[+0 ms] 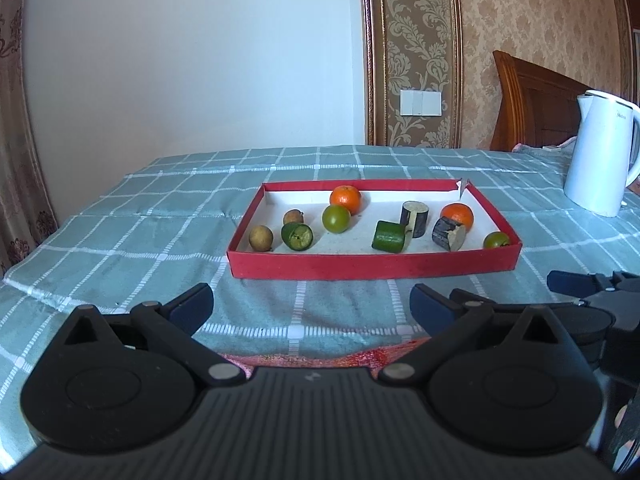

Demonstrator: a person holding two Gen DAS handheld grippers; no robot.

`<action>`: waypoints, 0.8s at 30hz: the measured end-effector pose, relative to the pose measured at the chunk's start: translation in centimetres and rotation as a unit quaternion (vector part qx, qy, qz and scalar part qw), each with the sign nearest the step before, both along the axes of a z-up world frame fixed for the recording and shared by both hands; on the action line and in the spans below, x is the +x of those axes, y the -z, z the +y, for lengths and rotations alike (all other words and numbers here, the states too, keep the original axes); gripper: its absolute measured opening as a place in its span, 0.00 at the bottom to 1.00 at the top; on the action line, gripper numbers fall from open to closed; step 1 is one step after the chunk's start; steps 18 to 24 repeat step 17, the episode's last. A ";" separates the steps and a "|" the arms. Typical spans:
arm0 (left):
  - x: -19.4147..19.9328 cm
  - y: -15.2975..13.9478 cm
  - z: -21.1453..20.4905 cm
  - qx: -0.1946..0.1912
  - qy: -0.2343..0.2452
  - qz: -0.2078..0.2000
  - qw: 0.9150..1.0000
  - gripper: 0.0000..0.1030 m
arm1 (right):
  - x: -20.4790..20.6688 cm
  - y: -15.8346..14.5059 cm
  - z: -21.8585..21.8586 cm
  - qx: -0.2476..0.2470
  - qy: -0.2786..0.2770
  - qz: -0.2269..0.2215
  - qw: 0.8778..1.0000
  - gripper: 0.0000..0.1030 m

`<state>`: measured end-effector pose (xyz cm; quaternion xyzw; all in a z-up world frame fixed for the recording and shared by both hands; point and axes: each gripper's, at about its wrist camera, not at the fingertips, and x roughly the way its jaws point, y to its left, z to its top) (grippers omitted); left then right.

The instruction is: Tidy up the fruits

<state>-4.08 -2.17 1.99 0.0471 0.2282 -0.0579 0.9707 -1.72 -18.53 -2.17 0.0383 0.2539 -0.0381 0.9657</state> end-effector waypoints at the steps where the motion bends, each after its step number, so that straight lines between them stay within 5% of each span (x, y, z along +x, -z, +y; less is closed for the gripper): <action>1: 0.0 0.0 0.0 0.000 -0.001 0.001 1.000 1.00 | 0.0 0.0 0.0 -0.001 0.000 0.000 1.000 0.98; 24: 1.3 0.8 0.1 0.006 -0.003 0.013 1.000 1.00 | 0.8 0.6 0.1 -0.002 0.002 0.010 1.000 0.98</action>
